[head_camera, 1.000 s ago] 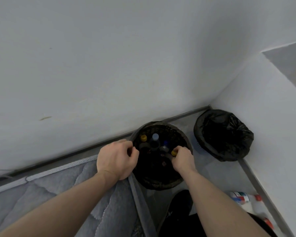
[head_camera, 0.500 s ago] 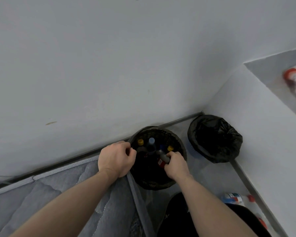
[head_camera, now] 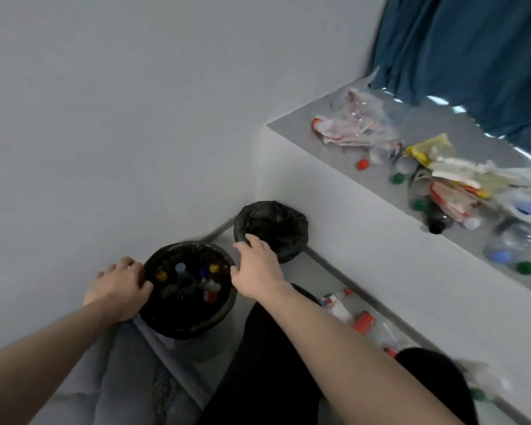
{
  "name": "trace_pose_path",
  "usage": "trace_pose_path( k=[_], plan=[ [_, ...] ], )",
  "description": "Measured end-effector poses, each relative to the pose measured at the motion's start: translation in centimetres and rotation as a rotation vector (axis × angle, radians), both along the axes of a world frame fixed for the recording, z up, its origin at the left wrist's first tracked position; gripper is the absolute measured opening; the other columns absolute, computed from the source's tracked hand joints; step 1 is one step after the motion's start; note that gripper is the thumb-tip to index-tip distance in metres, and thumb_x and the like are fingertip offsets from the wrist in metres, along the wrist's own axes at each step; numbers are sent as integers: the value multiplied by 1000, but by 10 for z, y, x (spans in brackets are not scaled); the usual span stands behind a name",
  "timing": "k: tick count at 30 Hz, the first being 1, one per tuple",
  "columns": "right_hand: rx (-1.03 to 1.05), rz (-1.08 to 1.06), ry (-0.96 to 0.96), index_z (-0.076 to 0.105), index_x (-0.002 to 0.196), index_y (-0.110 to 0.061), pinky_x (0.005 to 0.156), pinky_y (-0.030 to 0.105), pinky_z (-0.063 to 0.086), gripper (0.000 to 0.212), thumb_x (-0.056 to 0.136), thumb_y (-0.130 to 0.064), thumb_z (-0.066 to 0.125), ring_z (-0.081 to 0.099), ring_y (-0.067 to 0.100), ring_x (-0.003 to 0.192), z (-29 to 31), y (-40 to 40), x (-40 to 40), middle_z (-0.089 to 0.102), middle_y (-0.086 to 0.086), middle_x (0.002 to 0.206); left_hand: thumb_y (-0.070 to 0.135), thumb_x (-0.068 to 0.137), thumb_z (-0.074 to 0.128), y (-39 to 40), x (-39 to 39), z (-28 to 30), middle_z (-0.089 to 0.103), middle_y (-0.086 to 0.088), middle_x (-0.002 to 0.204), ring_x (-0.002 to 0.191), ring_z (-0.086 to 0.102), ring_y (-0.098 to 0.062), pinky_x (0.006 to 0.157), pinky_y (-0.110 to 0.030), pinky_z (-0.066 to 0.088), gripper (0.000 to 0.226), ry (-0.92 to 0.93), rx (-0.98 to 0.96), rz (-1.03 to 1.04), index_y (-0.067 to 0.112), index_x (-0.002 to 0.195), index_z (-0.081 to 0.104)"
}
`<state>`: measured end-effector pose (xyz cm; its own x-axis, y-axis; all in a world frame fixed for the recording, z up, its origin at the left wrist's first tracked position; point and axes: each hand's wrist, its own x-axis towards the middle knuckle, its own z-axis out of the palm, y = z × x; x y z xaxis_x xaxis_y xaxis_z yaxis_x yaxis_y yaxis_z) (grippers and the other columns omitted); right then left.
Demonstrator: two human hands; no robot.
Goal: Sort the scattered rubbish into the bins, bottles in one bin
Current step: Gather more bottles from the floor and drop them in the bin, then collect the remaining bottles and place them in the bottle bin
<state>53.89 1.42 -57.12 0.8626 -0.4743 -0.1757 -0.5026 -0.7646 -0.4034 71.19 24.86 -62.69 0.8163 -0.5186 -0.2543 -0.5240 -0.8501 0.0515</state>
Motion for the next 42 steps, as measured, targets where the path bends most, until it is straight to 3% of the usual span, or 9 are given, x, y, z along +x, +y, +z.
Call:
trace_pose_path(
  k=[2, 6, 13, 22, 26, 32, 37, 42],
  plan=[
    [16, -75, -56, 45, 148, -21, 120, 48, 29, 56, 96, -36, 57, 28, 30, 147, 18, -16, -27, 27, 6, 162, 46, 90, 52, -31, -10, 12, 49, -2, 139, 120, 53, -30, 102, -44, 43, 43, -26, -52, -87, 24, 127, 56],
    [-4, -238, -153, 48, 145, -23, 120, 44, 30, 52, 97, -39, 54, 32, 27, 145, 44, -50, -88, 30, 3, 161, 31, 89, 59, -119, -61, 60, 47, -4, 140, 124, 52, -32, 105, -42, 43, 40, 42, -352, -203, 21, 128, 57],
    [-16, -421, -58, 45, 148, -24, 120, 39, 28, 55, 95, -35, 53, 30, 27, 145, 51, -100, -214, 25, 2, 162, 32, 81, 56, -240, -163, 124, 47, 0, 137, 118, 55, -26, 104, -38, 46, 46, 103, -571, -497, 20, 126, 60],
    [83, -675, 54, 40, 151, -26, 121, 38, 29, 61, 92, -31, 57, 31, 26, 145, 30, -138, -346, 23, 1, 163, 27, 82, 60, -316, -276, 115, 39, 9, 138, 116, 54, -21, 103, -38, 46, 43, 231, -359, -815, 26, 125, 57],
    [153, -749, 121, 41, 150, -25, 120, 36, 30, 64, 89, -30, 59, 33, 27, 144, 11, -151, -393, 25, 2, 162, 46, 76, 55, -341, -308, 94, 38, 9, 137, 120, 50, -19, 106, -39, 44, 56, 295, -242, -873, 27, 128, 56],
    [268, -950, 96, 55, 139, -25, 112, 29, 37, 55, 85, -27, 63, 46, 21, 134, -23, -208, -464, 41, 0, 149, 39, 87, 57, -396, -341, 38, 40, 14, 130, 109, 55, -13, 102, -37, 48, 35, 344, -224, -939, 31, 121, 56],
    [307, -1085, 170, 57, 135, -23, 105, 31, 43, 56, 81, -32, 62, 54, 23, 126, -83, -253, -513, 54, 6, 138, 36, 80, 52, -453, -373, -14, 40, 15, 127, 112, 52, -10, 101, -35, 48, 38, 457, -210, -1027, 33, 118, 55],
    [327, -1165, 257, 53, 137, -23, 104, 37, 45, 61, 76, -27, 63, 52, 25, 127, -143, -301, -540, 51, 3, 140, 30, 84, 56, -509, -425, -72, 38, 9, 135, 112, 56, -17, 98, -37, 48, 41, 538, -117, -1156, 28, 125, 53]
  ],
)
